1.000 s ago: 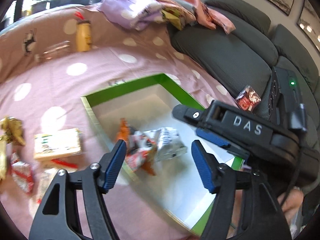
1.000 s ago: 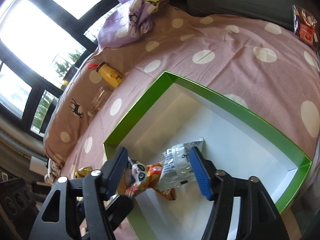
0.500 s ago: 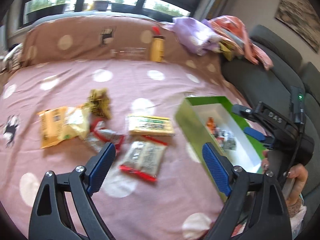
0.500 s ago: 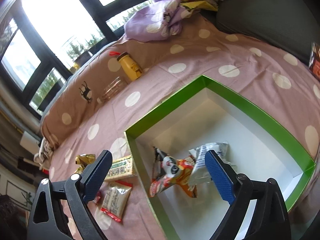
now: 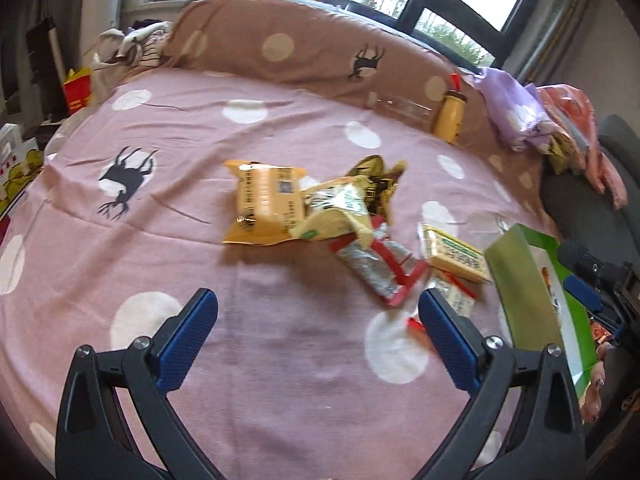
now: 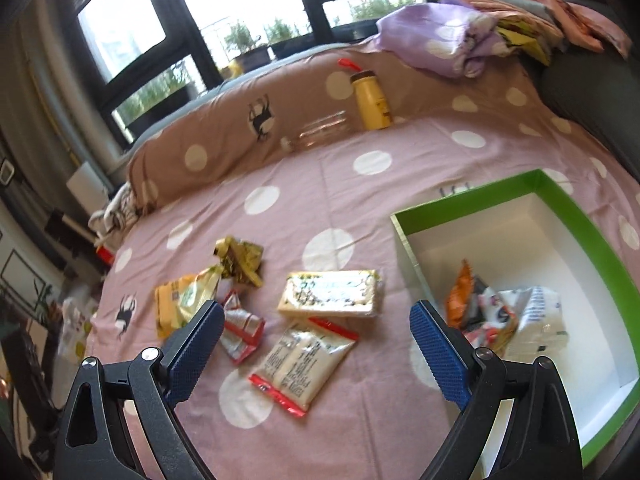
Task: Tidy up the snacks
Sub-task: 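Move the right gripper back to the cream-and-red biscuit packet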
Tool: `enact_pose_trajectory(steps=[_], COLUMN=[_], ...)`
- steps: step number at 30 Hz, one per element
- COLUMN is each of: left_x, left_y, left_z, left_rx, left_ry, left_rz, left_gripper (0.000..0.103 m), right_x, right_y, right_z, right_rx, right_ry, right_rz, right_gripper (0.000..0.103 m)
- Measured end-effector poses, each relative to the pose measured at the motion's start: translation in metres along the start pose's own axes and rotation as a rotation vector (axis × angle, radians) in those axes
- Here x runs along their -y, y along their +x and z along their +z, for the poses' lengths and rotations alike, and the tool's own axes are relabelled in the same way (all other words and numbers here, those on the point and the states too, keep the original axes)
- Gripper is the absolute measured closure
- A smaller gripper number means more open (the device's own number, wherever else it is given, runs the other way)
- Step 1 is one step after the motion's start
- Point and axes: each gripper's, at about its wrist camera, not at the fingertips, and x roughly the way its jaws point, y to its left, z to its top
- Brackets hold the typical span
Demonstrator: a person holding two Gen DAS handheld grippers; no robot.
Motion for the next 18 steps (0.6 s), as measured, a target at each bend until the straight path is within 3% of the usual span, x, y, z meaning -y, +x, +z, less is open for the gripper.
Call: enact_pose_trajectory(steps=[10, 18], left_x=[-0.01, -0.012], left_y=[0.012, 0.013], left_z=[-0.004, -0.006], left_rx=[-0.046, -0.064], left_ry=[-0.021, -0.029], left_rz=[0.057, 0.08], left_gripper=[0.002, 0.002], right_x=[-0.023, -0.015], right_y=[0.049, 0.096], right_z=[-0.02, -0.031], right_rx=[-0.177, -0.282], right_ry=[-0.016, 0.107], right_rz=[0.06, -0.051], right_gripper=[0.009, 0.009])
